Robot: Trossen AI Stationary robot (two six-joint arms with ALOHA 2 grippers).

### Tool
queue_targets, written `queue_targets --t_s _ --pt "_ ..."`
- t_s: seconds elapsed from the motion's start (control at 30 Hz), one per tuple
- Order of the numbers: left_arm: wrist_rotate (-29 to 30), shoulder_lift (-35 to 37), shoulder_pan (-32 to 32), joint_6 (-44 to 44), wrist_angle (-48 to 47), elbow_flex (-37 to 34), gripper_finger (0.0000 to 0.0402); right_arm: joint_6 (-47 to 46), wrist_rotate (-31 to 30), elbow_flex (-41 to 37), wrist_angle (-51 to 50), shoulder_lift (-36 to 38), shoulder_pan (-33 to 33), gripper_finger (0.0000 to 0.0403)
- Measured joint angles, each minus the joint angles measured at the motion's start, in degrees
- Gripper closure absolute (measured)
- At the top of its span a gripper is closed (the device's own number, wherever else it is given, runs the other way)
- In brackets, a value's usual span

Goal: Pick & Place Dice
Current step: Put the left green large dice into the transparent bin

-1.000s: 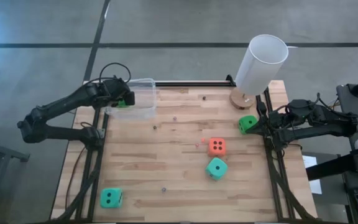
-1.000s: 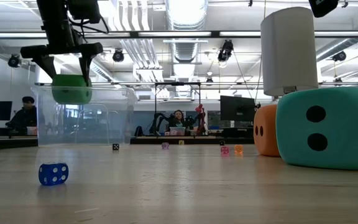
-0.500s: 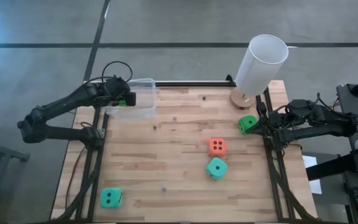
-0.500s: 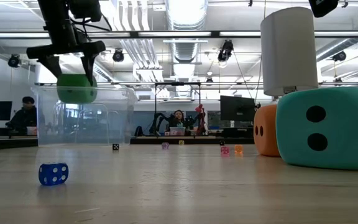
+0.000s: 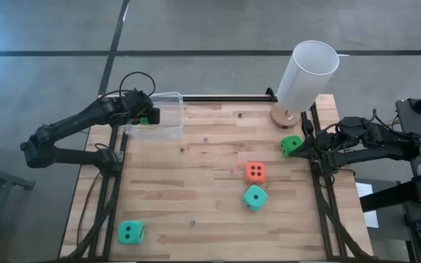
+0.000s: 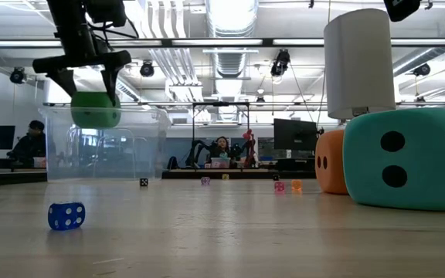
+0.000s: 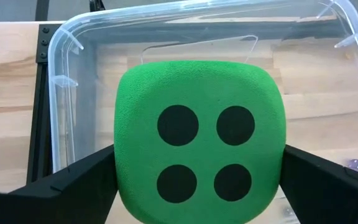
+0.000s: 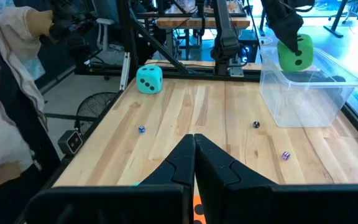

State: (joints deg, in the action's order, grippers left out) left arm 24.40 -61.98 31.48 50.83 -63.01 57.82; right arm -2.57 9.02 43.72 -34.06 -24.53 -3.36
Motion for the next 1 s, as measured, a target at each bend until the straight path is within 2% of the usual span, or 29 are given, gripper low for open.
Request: queue_targets --t_s 0.6,1.0 --pt "0.00 0.00 0.00 0.11 0.25 0.00 0.0011 0.17 0.00 0.00 -0.01 -0.01 0.04 0.0394" --pt "-0.02 0.00 0.00 0.09 0.25 0.00 0.0005 5.94 -0.05 0.00 0.41 0.01 0.02 0.0394"
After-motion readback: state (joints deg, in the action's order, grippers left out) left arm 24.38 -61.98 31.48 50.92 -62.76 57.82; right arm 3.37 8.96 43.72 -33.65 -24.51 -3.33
